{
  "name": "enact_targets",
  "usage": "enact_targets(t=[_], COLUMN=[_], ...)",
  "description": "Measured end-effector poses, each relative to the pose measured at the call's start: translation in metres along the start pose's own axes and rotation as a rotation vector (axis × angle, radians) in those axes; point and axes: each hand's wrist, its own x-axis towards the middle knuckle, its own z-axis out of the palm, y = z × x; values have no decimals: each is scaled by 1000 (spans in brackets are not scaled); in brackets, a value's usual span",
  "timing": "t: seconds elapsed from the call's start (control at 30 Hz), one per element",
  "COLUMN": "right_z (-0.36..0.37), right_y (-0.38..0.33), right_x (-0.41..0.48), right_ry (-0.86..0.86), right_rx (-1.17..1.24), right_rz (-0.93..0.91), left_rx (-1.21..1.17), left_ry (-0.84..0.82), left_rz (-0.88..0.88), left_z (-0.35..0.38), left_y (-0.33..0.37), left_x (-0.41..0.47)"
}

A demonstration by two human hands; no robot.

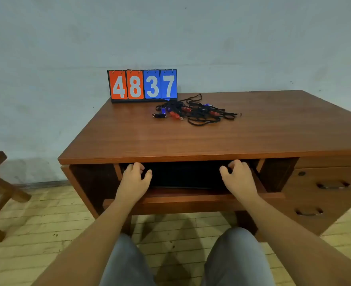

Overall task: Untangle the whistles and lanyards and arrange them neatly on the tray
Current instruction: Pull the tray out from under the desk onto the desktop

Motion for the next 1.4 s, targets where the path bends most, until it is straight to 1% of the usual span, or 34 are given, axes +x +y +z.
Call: enact_targets(t=[0.07,0.13,0.23,0.4,0.5,0.7,0.77,0.83,0.87,0.93,1.0,1.03,1.13,1.27,1.4], right_z=[4,12,20,27,25,7,-1,-11,-16,-22,-22,-21,-22,-32,-46], right_y=[4,11,8,10,16,22,21,17,14,11,12,15,18,28,30], right_x=[-6,-10,-14,-37,-55,-88,-89,-82,-77,-62,-49,-44,-42,-41,-42], right_ry=[-13,12,46,110,140,82,120,168,160,60,-47,-64,-66,-42,-70], right_rx=[-55,-105,-113,-311,-301,-300,-298,-278,-256,-183,-80,-47,-63,-85,-65], right_rz=[65,51,66,22,14,59,78,98,120,213,322,349,340,321,277], left_rx=[-29,-7,6,46,77,-19,14,58,62,31,-22,-37,-34,-45,-84], left_ry=[-7,-1,-3,16,23,-56,-86,-81,-91,-128,-145,-141,-133,-93,-78], left_rz=[-108,-145,-149,-164,-154,-219,-252,-270,-268,-259,-308,-328,-371,-369,-373], left_z=[3,6,7,4,5,-4,-8,-14,-16,-17,-16,-14,-14,-20,-25], left_y=[0,-1,-2,-7,-8,-12,-10,-6,-2,4,10,11,13,12,7], left_x=[-3,-8,-12,-31,-47,-79,-83,-79,-75,-68,-63,-61,-57,-54,-58])
